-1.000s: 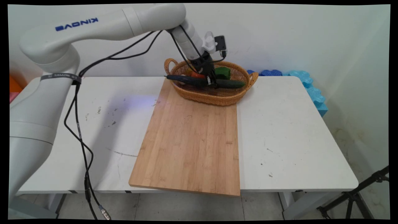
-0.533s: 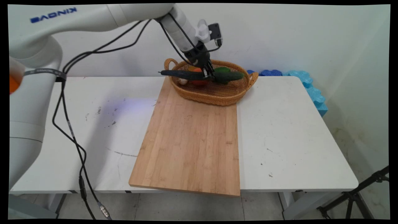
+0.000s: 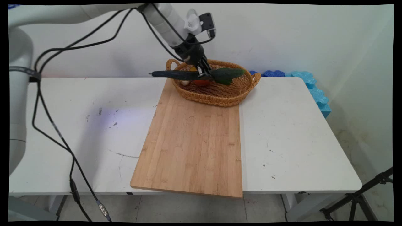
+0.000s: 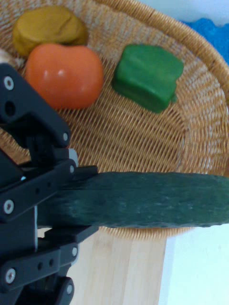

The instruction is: Place the picked object on the cutting board

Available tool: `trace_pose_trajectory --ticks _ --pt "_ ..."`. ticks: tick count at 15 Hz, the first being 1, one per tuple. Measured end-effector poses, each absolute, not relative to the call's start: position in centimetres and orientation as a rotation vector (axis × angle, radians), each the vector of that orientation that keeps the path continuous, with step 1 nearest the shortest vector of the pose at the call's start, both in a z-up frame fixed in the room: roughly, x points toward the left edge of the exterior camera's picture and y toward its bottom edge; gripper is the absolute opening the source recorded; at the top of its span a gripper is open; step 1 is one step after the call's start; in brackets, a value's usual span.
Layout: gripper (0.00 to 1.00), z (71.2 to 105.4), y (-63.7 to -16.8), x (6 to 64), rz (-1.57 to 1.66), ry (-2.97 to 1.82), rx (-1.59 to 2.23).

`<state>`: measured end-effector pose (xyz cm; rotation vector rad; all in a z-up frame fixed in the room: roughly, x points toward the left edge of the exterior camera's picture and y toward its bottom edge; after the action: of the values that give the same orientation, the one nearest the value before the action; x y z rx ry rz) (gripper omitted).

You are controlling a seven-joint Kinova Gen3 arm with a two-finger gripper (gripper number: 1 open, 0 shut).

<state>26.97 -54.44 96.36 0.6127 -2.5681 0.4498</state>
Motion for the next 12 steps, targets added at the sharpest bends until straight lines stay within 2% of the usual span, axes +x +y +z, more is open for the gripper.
trace_pose_trajectory --ticks 6,12 --pt "0.0 96.9 -49.7 28.2 0.387 -2.56 0.602" --pt "0.0 95.0 -46.5 29.4 0.363 -2.581 0.561"
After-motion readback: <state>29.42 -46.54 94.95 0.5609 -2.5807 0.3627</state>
